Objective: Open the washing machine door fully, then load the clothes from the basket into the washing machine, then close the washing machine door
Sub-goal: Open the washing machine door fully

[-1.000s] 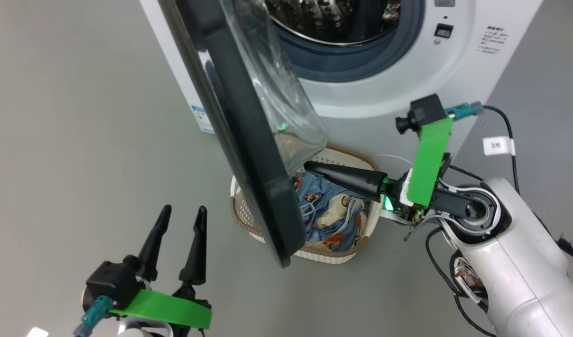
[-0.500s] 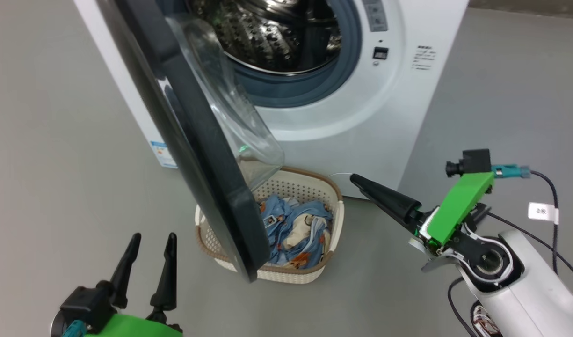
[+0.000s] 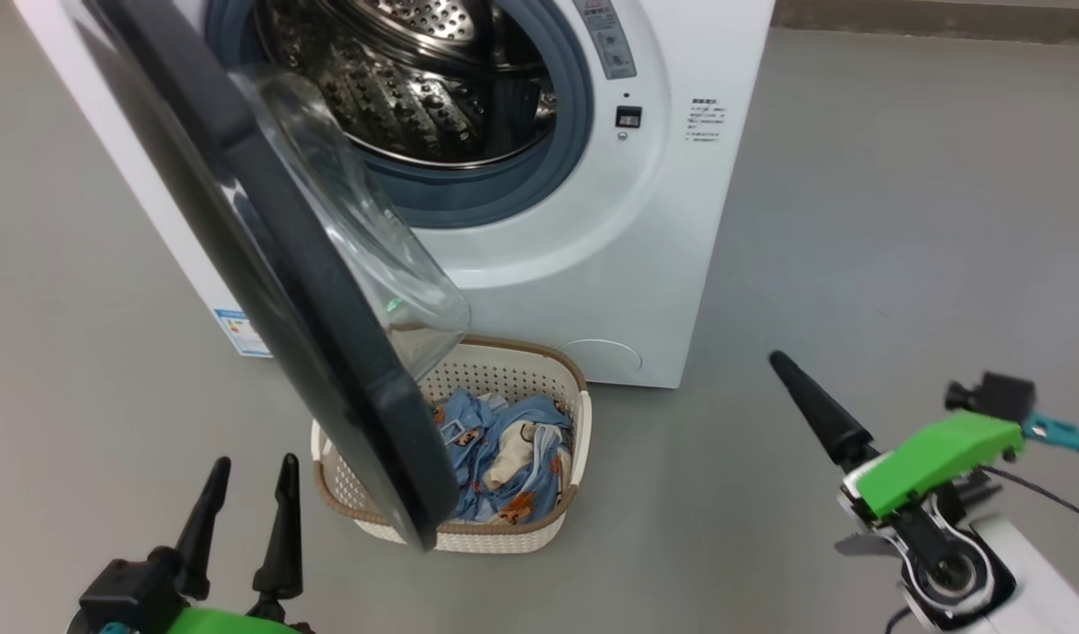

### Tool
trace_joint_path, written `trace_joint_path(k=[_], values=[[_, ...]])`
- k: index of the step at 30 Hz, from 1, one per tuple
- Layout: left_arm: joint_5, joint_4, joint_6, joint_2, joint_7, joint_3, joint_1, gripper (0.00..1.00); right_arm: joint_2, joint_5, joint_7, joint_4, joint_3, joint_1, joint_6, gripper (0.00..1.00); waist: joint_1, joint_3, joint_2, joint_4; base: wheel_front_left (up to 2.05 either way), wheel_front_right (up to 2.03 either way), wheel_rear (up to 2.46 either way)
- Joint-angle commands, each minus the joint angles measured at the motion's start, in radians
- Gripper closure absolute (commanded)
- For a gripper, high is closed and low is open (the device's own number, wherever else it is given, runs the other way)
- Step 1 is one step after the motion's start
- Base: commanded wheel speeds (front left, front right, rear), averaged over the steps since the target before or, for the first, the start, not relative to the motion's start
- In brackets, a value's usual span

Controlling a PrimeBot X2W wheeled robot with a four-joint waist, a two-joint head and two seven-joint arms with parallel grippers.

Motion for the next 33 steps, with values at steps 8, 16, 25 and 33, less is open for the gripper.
trace_joint_path(k=[8, 16, 25, 33], values=[[0.017, -0.042, -0.002, 0.014, -0.006, 0.061, 0.004, 0.0, -0.066, -0.012, -0.263, -0.056, 0.033, 0.101, 0.006, 0.0, 0.0, 0.004, 0.0, -0.03, 0.0, 0.0, 0.0], [0.017, -0.047, -0.002, 0.009, -0.006, 0.072, 0.007, 0.0, -0.105, -0.094, -0.361, -0.008, 0.061, 0.107, 0.006, 0.0, 0.0, 0.017, 0.0, -0.045, 0.0, 0.0, 0.0], [0.018, -0.05, -0.002, 0.006, -0.006, 0.071, 0.004, 0.0, -0.057, -0.414, -0.365, 0.001, -0.099, 0.164, 0.006, 0.0, 0.0, 0.022, 0.0, -0.042, 0.0, 0.0, 0.0], [0.021, -0.049, -0.002, 0.0, -0.006, 0.08, 0.007, 0.0, 0.015, -0.792, -0.365, -0.017, -0.236, 0.243, 0.006, 0.0, 0.0, 0.018, 0.0, -0.042, 0.0, 0.0, 0.0]])
